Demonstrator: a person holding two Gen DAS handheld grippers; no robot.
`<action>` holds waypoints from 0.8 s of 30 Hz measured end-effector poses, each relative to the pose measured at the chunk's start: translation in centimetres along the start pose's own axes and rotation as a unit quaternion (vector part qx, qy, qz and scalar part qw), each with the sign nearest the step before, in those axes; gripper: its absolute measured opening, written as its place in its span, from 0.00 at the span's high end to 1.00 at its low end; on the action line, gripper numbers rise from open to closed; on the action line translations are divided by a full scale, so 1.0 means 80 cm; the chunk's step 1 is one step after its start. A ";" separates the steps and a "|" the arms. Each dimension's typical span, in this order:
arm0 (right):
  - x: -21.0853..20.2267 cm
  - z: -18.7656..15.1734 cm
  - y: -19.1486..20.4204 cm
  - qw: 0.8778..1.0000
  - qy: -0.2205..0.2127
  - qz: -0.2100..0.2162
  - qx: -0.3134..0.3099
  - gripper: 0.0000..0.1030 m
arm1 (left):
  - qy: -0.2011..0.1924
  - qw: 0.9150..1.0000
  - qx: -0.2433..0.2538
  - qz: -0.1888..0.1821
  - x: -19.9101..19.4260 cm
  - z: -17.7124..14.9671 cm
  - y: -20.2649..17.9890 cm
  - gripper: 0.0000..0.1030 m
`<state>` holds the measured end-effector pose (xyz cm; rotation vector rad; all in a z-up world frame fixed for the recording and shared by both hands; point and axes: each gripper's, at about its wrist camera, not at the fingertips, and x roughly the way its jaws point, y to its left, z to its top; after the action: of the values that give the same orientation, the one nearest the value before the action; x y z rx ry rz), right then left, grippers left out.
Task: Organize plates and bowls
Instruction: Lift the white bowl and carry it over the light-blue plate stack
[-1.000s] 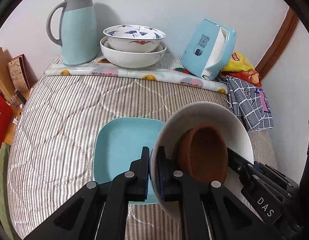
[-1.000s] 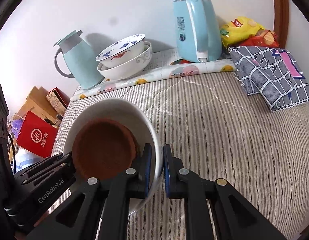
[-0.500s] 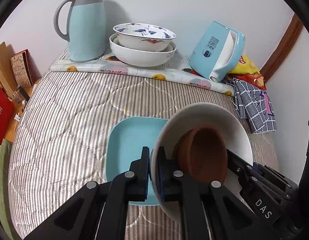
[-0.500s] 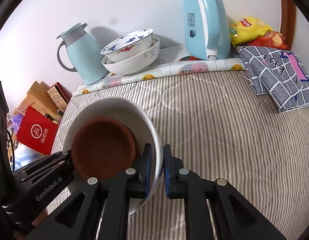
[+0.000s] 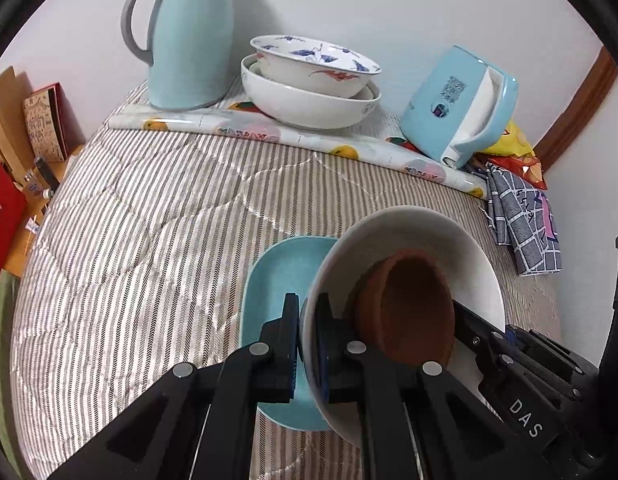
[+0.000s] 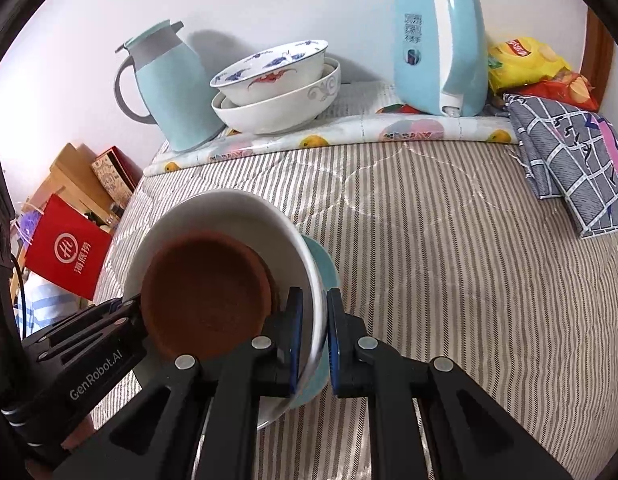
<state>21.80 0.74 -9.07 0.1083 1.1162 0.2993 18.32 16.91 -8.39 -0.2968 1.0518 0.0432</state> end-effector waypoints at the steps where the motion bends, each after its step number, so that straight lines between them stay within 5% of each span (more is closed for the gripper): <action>1: 0.003 0.001 0.001 1.000 0.002 -0.001 0.000 0.89 | 0.002 1.000 -0.001 0.000 0.003 0.000 0.002 0.92; 24: 0.063 0.002 0.013 0.998 0.055 -0.006 -0.009 0.88 | 0.033 0.999 -0.017 0.000 0.045 0.003 0.035 0.92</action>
<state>23.76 3.24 -13.11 0.0691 1.2230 0.3079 19.81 19.25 -12.01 -0.3311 1.1184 0.0517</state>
